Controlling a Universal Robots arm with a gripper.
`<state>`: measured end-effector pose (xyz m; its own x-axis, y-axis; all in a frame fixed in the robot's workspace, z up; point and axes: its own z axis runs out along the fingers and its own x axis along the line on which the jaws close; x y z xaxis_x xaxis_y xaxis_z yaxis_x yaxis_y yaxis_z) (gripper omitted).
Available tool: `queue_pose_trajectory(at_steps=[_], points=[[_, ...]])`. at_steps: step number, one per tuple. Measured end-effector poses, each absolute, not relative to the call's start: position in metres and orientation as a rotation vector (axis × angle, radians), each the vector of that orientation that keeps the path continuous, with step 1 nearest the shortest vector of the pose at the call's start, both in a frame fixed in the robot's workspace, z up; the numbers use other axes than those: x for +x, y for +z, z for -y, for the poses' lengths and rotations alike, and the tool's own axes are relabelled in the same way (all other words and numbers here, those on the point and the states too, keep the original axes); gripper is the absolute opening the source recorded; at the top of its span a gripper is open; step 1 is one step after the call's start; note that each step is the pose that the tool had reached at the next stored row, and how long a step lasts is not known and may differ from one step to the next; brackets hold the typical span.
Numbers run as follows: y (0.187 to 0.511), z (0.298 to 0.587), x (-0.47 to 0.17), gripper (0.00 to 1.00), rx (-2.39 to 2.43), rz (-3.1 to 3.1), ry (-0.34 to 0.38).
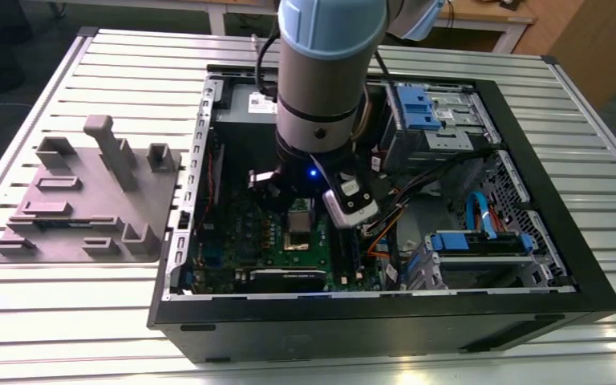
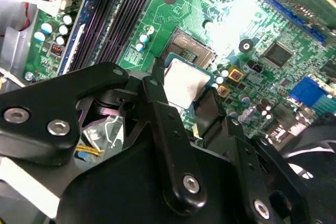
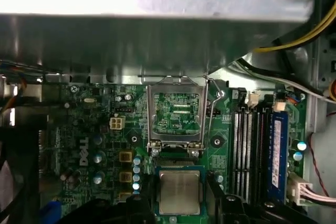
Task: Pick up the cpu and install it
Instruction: 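Place the cpu into insertion slot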
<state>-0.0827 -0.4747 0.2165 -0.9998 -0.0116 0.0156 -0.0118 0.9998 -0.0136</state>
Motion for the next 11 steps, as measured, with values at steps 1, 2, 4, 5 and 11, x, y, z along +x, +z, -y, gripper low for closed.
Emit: queue_pose_trajectory(at_steps=[1,2,4,5,11], points=[[0.214,0.475,-0.083,0.47,0.018,3.126,0.021],[0.213,0.475,-0.083,0.47,0.018,3.125,0.021],[0.209,0.476,-0.083,0.47,0.018,3.124,0.021],[0.207,0.477,-0.083,0.47,0.018,3.124,0.021],[0.198,0.482,-0.084,0.47,0.018,3.122,0.021]])
